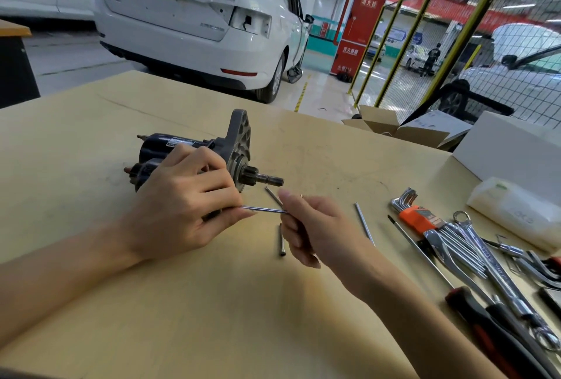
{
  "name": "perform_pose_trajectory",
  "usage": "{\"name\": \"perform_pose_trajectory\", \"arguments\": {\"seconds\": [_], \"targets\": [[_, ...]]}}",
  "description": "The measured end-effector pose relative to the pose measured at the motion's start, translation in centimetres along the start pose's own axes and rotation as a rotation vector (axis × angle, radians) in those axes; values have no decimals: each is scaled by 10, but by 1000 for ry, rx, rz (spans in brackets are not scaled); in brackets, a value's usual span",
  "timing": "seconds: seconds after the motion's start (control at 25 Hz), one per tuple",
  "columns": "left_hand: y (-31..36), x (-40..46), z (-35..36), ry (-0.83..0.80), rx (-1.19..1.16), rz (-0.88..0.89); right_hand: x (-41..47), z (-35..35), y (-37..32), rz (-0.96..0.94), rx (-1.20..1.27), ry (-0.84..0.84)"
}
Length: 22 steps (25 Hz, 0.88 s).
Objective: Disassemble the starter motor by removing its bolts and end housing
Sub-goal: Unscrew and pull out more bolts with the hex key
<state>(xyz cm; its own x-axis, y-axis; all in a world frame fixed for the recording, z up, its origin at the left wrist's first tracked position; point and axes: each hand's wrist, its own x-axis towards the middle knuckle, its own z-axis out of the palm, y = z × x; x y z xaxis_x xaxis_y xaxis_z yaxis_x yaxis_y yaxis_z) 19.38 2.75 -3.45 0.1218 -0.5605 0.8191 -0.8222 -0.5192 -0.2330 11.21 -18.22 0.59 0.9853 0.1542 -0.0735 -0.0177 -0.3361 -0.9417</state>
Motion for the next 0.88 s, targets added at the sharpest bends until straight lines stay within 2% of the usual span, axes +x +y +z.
{"name": "perform_pose_trajectory", "arguments": {"seconds": [0.16,0.4,0.56,0.72,0.88], "targets": [[1,2,0,1,15,11,0,6,7,-277,-472,226],[2,0,-1,-3,12,-9,-1,8,6,-470,-664,322],[1,3,-1,10,-9,-31,-1,2,1,-532,-969,377],[0,1,1,31,-4,-15,-3,-2,-2,-537,-926,321],[0,1,3,29,-8,-39,-2,-9,2,-521,-790,370]]}}
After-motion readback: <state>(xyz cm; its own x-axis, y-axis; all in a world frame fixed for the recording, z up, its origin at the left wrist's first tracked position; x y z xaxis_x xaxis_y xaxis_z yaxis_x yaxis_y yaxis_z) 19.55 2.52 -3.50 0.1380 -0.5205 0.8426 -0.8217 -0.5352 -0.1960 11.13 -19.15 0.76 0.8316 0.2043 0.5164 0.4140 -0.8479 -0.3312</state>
